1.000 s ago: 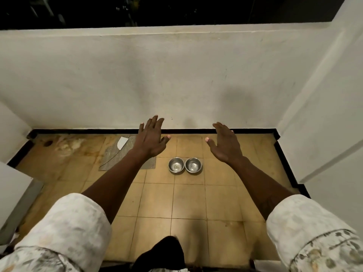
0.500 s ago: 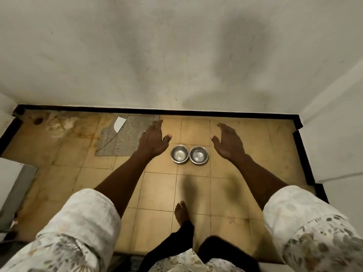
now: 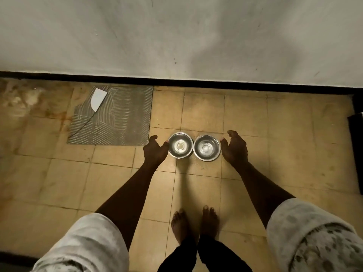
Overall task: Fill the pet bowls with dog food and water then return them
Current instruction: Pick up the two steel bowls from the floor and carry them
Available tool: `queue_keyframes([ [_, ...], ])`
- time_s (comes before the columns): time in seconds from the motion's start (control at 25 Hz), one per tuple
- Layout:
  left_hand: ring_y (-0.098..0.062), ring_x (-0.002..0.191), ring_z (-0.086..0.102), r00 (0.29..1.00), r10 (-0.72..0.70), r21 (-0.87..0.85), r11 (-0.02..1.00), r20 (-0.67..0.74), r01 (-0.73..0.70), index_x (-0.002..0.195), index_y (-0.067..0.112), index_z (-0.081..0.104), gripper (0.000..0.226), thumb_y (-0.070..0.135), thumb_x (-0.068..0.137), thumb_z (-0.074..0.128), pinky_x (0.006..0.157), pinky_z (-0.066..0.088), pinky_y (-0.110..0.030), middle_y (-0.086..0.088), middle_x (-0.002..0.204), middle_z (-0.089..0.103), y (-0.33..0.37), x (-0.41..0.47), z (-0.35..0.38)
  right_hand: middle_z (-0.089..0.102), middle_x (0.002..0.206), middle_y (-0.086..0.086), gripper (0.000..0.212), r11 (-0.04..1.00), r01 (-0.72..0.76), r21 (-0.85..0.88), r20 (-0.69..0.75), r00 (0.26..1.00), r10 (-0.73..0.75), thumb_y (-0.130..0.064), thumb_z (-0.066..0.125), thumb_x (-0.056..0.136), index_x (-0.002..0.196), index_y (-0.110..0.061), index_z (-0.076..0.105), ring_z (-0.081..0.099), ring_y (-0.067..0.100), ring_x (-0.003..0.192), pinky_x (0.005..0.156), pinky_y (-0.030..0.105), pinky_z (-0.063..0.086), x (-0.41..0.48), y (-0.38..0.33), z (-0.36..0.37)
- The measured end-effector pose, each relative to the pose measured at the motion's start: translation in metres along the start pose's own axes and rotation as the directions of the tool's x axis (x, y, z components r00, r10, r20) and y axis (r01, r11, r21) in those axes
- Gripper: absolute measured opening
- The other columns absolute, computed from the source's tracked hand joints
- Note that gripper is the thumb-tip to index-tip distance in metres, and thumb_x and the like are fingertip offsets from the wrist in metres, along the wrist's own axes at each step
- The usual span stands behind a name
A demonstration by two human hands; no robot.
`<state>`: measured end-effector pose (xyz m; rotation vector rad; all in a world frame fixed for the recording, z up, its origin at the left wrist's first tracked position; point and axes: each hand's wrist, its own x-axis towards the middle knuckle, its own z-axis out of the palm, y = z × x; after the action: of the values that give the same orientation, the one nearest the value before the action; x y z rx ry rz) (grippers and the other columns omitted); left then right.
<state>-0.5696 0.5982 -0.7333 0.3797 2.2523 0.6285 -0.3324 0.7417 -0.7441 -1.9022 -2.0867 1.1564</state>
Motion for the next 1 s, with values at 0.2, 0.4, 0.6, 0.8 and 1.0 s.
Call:
queue_keyframes([
  [0.2,-0.038,0.138,0.05,0.996,-0.094,-0.001,0.996,-0.01,0.094,0.154,0.005,0.042,0.07,0.036,0.097,0.069,0.112,0.041,-0.04,-0.023,0.133,0.065,-0.075,0.123,0.113,0.061,0.144,0.013,0.049,0.998,-0.057,0.004,0.034,0.998,0.057,-0.026,0.059,0.102,0.146,-0.009,0.049,0.059,0.032,0.129,0.106,0.041,0.046,0.093,0.092,0.122],
  [0.4,-0.043,0.126,0.06,0.985,-0.168,0.025,0.985,-0.039,0.169,0.154,0.001,0.036,0.081,0.034,0.091,0.075,0.101,0.056,-0.048,-0.026,0.135,0.062,-0.145,0.202,0.183,0.062,0.138,0.018,0.049,0.997,-0.081,-0.013,0.003,0.997,0.081,-0.025,0.062,0.099,0.143,-0.006,0.051,0.057,0.036,0.128,0.104,0.042,0.046,0.155,0.162,0.199],
  [0.6,-0.035,0.087,0.076,0.937,-0.345,-0.234,0.908,0.056,0.349,0.136,0.005,0.048,0.061,0.031,0.089,0.078,0.048,0.062,-0.038,-0.023,0.121,0.066,-0.179,0.246,0.219,0.065,0.127,0.017,0.045,0.992,-0.118,-0.046,-0.063,0.991,0.115,-0.025,0.067,0.093,0.132,-0.006,0.056,0.057,0.039,0.121,0.096,0.045,0.049,0.182,0.203,0.237],
  [0.8,-0.032,0.067,0.078,0.928,-0.361,-0.322,0.87,0.098,0.372,0.125,-0.003,0.06,0.052,0.006,0.077,0.079,0.049,0.062,-0.035,-0.027,0.108,0.072,-0.194,0.257,0.234,0.067,0.127,0.021,0.039,0.949,-0.308,0.062,0.05,0.951,0.305,-0.024,0.061,0.098,0.13,-0.001,0.057,0.063,0.041,0.117,0.09,0.036,0.047,0.202,0.219,0.254],
  [1.0,-0.034,0.094,0.075,0.926,-0.37,-0.376,0.849,0.081,0.372,0.124,0.008,0.06,0.054,0.001,0.076,0.084,0.07,0.067,-0.049,-0.018,0.112,0.069,-0.179,0.23,0.222,0.07,0.113,0.019,0.036,0.923,-0.346,0.168,0.091,0.938,0.335,-0.011,0.057,0.095,0.129,-0.002,0.062,0.07,0.031,0.091,0.069,0.029,0.053,0.184,0.207,0.242],
])
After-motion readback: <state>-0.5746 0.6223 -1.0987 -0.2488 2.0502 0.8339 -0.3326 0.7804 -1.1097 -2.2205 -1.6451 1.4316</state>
